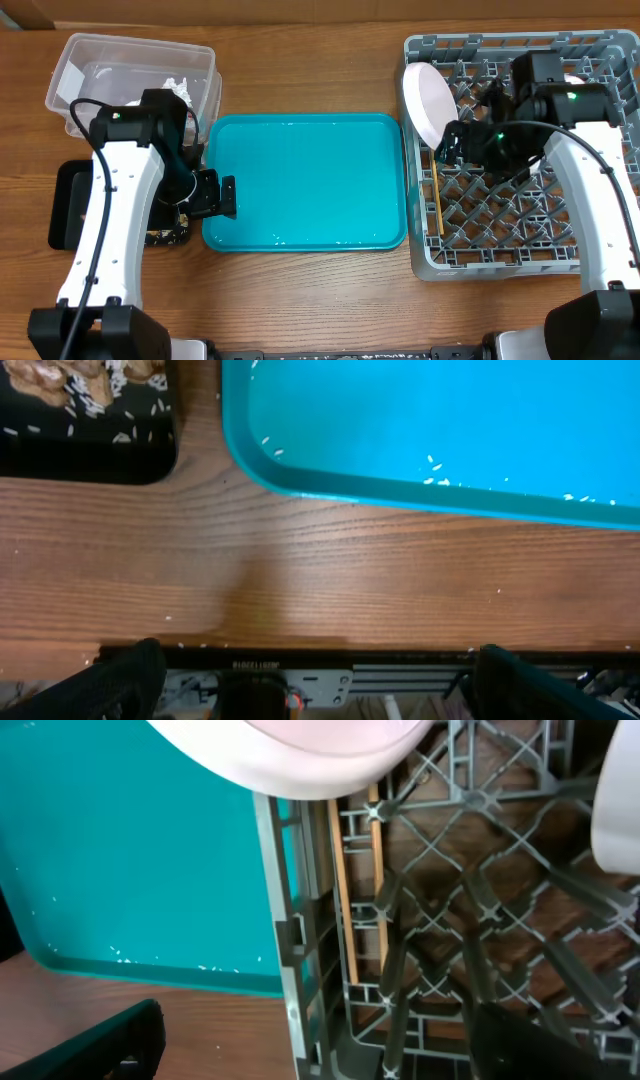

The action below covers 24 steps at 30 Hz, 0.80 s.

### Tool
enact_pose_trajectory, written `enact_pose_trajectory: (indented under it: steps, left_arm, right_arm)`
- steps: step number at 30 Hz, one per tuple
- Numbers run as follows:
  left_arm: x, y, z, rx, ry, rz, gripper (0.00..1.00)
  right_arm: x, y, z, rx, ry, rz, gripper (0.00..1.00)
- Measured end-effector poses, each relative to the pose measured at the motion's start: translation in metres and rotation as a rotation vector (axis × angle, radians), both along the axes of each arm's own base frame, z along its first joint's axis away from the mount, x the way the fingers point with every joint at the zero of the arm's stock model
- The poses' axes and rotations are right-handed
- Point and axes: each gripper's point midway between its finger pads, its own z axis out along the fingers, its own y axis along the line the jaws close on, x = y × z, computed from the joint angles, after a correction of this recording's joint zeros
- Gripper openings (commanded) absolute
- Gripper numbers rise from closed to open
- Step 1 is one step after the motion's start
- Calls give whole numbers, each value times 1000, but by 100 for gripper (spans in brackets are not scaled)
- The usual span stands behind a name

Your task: Sort waste into correct bins and load items into the dishwasher

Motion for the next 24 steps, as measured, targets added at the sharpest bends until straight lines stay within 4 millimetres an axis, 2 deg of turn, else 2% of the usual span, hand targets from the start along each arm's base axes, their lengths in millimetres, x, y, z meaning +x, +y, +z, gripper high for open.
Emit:
enact_pose_trajectory:
  steps: [4,7,10,12,14,17,21,24]
  left_arm:
    - [5,0,3,2,-149,1,100]
    - [3,0,20,4,-346,2,100]
    - [-3,0,46,7,-578,2,100]
    - [-11,1,65,13,-729,10,100]
    - [-23,3,82,23,-872,23,100]
    - [-36,4,103,27,-1033,39,100]
    - [-51,5,117,29,-1120,50,100]
    - [-58,5,110,29,-1092,52,100]
  right_arm:
    - [1,-1,0,1,-57,-6,100]
    - [-5,-2,10,1,-174,-21,100]
    - [-16,-6,36,-9,-368,-42,100]
    - [-28,-9,60,-21,-525,-57,100]
    - [-48,-13,83,-33,-672,-74,100]
    - [-73,-19,97,-54,-788,-98,100]
    - [-97,-24,100,-69,-831,-117,100]
    - [-104,-24,97,-72,-816,-118,100]
